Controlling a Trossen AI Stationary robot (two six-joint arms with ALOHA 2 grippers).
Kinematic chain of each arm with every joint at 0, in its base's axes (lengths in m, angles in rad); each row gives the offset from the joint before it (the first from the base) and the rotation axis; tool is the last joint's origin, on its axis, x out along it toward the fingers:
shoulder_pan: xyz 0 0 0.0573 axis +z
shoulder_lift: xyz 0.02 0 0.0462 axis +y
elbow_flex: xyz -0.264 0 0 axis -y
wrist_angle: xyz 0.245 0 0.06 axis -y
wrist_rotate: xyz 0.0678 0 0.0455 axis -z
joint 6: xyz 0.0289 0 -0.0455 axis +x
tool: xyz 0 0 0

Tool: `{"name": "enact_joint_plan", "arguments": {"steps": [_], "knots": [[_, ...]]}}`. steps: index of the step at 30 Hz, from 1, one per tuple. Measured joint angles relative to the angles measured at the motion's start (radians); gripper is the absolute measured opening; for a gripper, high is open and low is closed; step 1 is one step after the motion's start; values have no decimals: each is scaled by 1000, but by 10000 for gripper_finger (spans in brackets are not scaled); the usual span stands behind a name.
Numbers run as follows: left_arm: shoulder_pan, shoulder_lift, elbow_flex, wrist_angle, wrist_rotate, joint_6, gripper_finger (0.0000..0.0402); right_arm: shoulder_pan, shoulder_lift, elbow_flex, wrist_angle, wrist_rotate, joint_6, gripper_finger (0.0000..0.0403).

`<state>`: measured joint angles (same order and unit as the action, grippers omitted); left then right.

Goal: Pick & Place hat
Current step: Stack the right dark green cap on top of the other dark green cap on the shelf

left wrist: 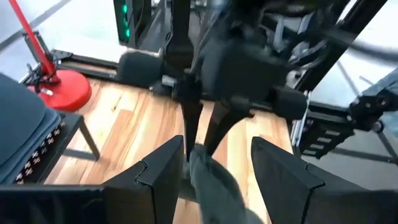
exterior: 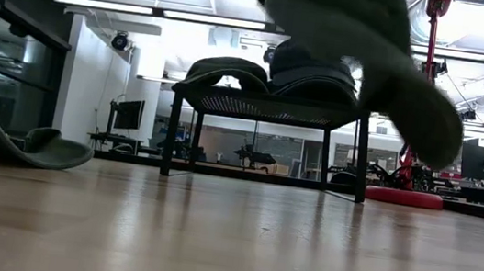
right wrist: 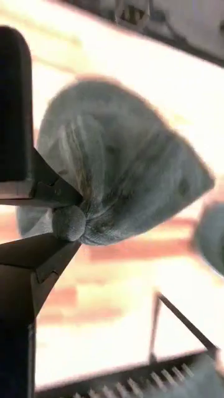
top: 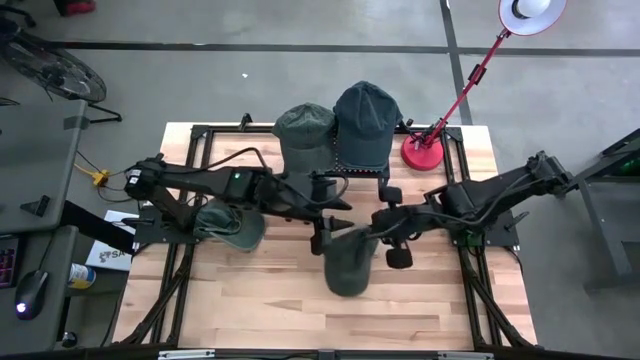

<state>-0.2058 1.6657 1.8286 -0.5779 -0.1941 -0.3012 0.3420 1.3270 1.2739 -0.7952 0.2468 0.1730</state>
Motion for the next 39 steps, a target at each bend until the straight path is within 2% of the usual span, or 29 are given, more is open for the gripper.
{"name": "enact_joint_plan", "arguments": {"steps": [7,13,23,28,39], "knots": [[-6,34,2,6,-18,-27,185,-17,0,0,-8,-239,16,49],[-5,86,2,52,35,-21,185,-16,0,0,18,-339,-32,49],[-3,102,1,22,124,-19,185,-16,-21,32,48,-365,-46,49],[-3,102,1,67,126,-18,185,-16,-21,76,38,-341,-69,49],[-4,133,2,140,140,27,185,-36,-21,76,63,-283,-69,49]]}}
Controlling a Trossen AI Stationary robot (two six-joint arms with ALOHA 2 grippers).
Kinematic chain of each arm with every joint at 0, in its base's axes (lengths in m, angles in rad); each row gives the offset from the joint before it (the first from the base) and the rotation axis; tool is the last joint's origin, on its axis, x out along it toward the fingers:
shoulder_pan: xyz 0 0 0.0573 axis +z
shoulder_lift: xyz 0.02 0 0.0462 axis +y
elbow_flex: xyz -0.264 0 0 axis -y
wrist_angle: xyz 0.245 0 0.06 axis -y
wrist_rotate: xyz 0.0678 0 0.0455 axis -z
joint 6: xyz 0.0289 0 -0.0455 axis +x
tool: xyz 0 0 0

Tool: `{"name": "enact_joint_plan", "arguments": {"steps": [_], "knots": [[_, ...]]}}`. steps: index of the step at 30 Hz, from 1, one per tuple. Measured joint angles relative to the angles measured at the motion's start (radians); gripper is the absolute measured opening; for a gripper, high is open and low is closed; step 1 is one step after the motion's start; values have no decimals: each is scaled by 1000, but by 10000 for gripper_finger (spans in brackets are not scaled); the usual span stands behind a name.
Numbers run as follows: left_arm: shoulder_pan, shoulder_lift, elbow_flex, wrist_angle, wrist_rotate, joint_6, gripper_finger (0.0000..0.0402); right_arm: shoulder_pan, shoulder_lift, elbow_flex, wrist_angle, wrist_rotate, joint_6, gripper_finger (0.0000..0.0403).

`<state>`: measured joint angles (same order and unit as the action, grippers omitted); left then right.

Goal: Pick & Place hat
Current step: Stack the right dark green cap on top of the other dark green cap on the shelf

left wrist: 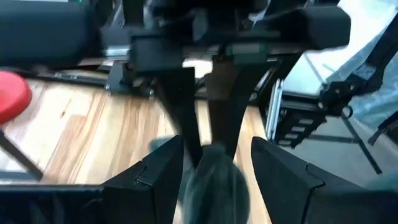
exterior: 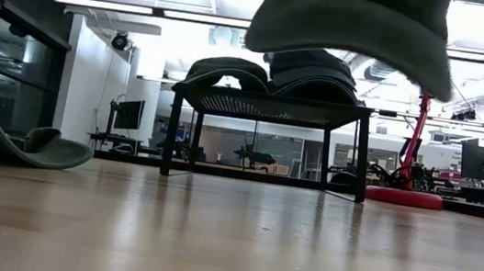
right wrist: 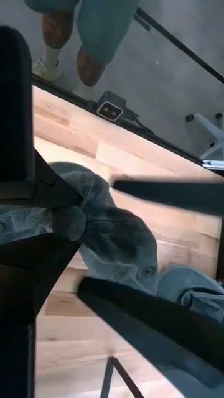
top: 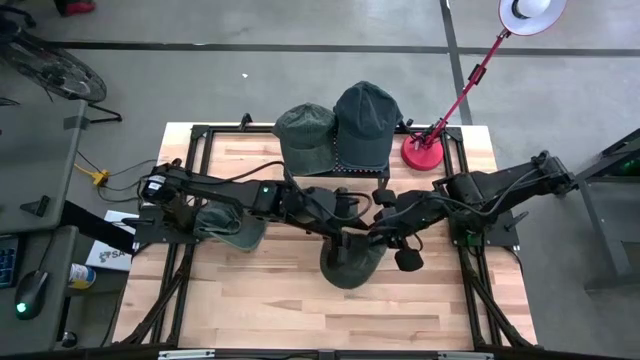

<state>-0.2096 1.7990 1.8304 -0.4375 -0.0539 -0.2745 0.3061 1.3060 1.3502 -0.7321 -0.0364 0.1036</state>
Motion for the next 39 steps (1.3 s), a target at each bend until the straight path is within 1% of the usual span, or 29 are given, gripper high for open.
{"name": "enact_joint_plan", "arguments": {"steps": [19,24,29,39], "knots": [[0,5,-1,-16,-3,17,185,-5,1,-1,19,55,18,49],[0,4,1,-58,-3,26,185,-5,-6,-1,37,89,27,49],[0,7,0,-100,0,30,185,-5,-20,-1,34,91,30,49],[0,7,-2,-29,-6,38,185,-5,-27,-1,45,86,46,49]]}}
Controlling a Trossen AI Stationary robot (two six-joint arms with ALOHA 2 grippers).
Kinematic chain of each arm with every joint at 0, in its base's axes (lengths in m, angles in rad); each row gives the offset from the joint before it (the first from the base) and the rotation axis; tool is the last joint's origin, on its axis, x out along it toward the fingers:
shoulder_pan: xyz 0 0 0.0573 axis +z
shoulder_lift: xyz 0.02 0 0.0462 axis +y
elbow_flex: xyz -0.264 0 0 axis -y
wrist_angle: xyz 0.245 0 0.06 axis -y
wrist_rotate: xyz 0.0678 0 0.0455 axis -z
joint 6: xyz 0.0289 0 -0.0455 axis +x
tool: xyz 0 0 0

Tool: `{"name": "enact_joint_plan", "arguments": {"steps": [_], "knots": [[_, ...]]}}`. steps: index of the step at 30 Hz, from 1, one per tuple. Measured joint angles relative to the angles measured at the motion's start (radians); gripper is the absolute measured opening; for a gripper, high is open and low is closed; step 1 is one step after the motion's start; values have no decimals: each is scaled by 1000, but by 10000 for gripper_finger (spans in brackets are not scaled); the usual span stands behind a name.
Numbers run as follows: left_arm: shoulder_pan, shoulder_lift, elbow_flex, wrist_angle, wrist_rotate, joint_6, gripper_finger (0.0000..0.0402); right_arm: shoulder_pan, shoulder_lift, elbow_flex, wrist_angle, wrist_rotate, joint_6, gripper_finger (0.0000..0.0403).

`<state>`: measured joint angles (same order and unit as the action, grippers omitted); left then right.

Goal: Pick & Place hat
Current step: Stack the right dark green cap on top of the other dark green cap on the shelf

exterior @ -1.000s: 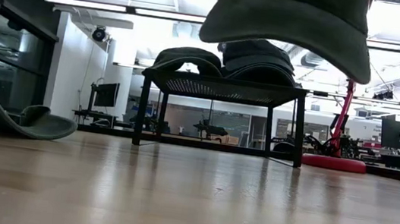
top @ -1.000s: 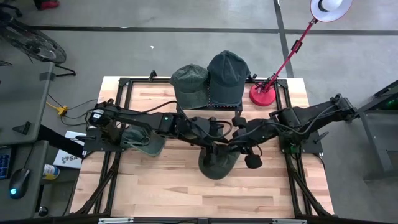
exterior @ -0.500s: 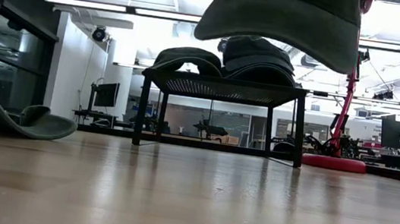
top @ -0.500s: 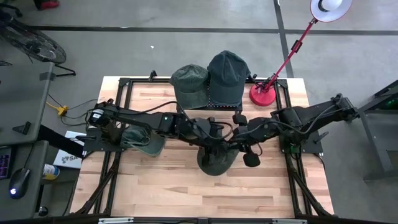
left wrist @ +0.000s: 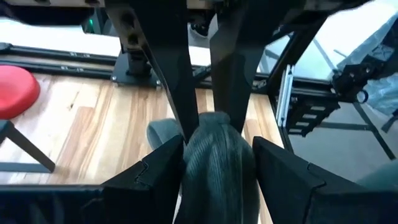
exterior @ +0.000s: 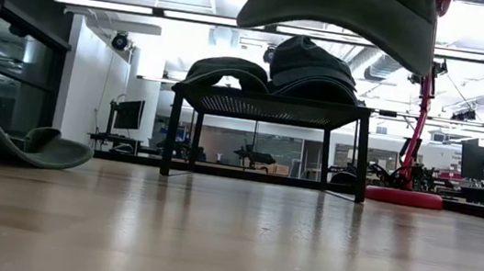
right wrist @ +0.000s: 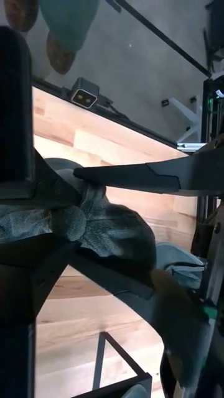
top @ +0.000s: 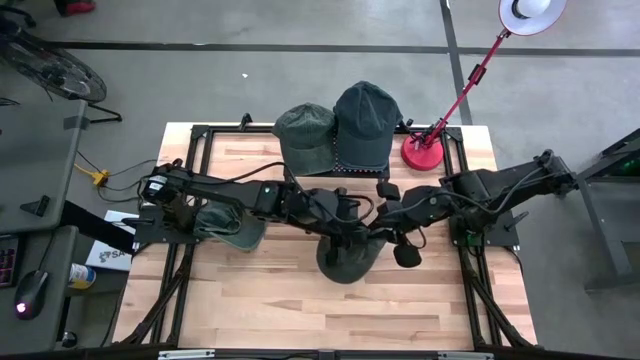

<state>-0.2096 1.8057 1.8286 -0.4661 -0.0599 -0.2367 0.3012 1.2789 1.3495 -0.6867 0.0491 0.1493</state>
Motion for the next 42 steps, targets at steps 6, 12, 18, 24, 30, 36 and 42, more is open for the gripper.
{"name": "enact_joint_plan", "arguments": {"steps": [6,12,18,24,30,36,42], "knots": [[0,0,0,0,-9,-3,185,0,0,0,6,1,0,49],[0,0,0,-12,-14,-28,133,0,1,0,8,2,0,49],[0,-3,1,-40,13,-29,34,1,1,-1,3,-5,-9,46],[0,-3,2,-51,21,-23,8,1,2,-1,4,-3,-22,47],[2,-3,2,-52,23,-23,4,3,-5,-1,4,22,8,151],[5,-5,19,-30,-2,-28,2,3,-70,-2,-3,70,35,227],[3,-1,115,-112,24,10,1,-1,-149,1,2,137,30,230]]}}
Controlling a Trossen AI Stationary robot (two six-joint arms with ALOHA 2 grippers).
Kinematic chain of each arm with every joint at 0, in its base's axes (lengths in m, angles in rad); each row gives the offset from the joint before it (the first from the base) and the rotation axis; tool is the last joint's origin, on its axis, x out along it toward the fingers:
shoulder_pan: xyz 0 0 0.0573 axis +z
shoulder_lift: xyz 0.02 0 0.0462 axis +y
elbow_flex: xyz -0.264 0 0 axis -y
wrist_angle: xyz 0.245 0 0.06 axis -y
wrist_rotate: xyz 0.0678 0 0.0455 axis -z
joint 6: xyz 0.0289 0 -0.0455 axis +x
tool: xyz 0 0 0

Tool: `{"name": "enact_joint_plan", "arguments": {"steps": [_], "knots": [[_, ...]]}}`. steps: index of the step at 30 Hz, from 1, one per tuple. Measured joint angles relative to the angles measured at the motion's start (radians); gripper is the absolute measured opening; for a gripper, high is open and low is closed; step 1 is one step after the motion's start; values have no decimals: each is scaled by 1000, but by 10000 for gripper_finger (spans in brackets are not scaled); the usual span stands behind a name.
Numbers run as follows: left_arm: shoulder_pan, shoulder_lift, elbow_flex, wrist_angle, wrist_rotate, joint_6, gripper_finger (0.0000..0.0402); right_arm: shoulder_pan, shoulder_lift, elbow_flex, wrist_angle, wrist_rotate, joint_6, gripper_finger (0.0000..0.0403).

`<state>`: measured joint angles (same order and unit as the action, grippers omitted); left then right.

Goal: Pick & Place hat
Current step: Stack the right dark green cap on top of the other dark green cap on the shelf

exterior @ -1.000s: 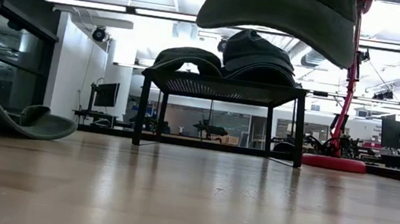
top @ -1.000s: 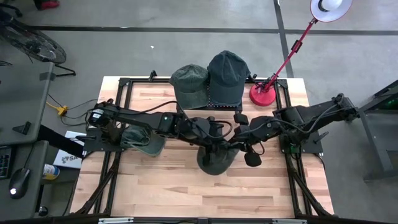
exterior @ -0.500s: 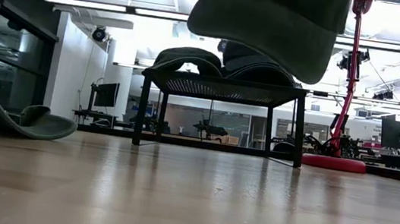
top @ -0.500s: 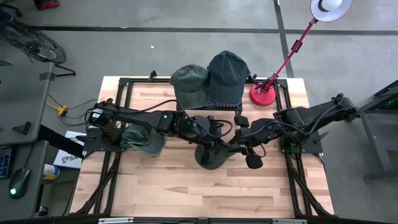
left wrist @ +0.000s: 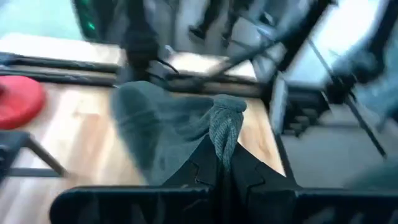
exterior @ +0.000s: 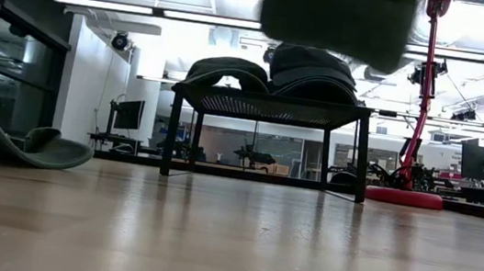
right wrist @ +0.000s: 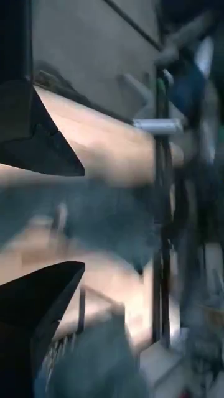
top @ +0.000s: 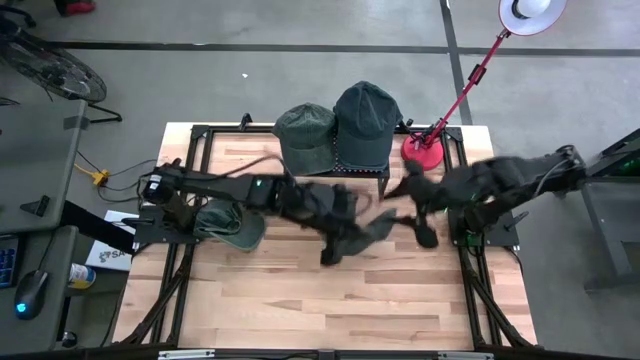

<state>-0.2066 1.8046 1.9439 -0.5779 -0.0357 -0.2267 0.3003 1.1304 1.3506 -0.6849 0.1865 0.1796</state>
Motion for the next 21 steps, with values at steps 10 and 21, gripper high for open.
{"name": "enact_joint_plan", "arguments": {"steps": [10,21], "knots": [[-5,2,54,-80,-19,-14,0,-2,-128,0,10,275,-35,227],[25,-61,53,-109,-29,-38,0,0,-224,0,-9,436,-38,227]]}}
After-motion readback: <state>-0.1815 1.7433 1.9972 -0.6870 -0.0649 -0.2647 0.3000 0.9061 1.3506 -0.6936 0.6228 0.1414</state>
